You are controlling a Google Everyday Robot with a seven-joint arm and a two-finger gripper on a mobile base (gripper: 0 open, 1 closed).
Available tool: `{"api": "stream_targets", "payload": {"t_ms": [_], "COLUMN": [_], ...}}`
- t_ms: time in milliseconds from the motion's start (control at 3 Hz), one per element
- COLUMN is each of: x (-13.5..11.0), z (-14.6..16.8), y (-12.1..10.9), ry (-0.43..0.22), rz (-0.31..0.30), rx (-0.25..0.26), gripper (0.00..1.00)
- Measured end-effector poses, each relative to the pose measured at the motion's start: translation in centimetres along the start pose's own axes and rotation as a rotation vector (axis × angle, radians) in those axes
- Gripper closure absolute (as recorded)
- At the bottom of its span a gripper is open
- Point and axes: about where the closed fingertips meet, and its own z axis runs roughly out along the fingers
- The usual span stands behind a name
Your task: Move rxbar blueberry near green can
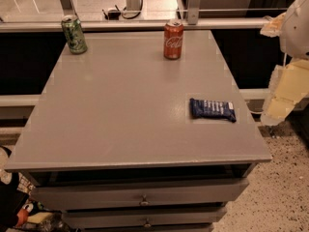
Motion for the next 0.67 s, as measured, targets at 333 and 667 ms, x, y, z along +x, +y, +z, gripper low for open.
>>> {"api": "stream_targets", "payload": {"t_ms": [333,667], "x": [0.0,1.2], "z": [0.0,2.1], "y": [0.0,-1.1], "ry": [0.000,-0.130], "rz": [0.000,0.015], "rx": [0.000,-0.010], "gripper": [0.00,0.00]}}
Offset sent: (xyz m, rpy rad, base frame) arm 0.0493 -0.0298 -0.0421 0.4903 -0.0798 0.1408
